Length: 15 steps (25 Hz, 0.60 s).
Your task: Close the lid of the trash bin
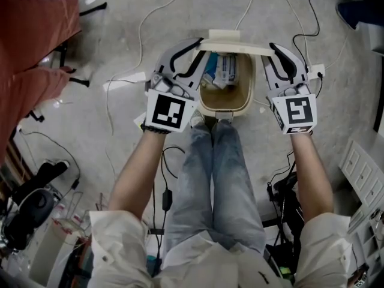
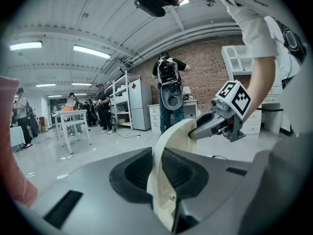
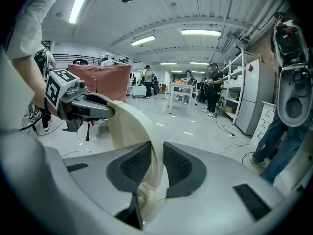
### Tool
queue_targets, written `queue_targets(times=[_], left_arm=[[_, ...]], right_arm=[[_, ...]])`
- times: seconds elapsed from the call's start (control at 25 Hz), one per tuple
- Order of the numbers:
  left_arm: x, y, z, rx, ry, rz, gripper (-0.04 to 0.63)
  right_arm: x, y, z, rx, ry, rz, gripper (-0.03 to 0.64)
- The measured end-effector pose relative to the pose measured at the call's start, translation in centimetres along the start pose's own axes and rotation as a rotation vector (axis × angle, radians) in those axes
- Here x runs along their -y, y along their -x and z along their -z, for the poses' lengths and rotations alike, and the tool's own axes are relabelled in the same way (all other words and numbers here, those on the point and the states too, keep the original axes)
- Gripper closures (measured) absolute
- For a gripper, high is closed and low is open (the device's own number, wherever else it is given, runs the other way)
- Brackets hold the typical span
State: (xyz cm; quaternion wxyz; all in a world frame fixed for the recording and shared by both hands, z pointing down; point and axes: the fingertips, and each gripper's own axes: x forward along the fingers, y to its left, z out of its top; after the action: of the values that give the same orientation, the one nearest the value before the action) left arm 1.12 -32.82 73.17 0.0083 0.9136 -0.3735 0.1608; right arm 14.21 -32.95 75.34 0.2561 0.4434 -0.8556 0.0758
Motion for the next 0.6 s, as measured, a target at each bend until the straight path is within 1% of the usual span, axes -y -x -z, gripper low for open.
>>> queue_targets(times=[0.6], left_arm=[[1.6, 1.5, 0.7, -0.030, -0.066, 0.064, 0.518]], right_arm=[[-1.4, 1.2, 0.7, -0.018, -0.002, -0.007, 0.523]])
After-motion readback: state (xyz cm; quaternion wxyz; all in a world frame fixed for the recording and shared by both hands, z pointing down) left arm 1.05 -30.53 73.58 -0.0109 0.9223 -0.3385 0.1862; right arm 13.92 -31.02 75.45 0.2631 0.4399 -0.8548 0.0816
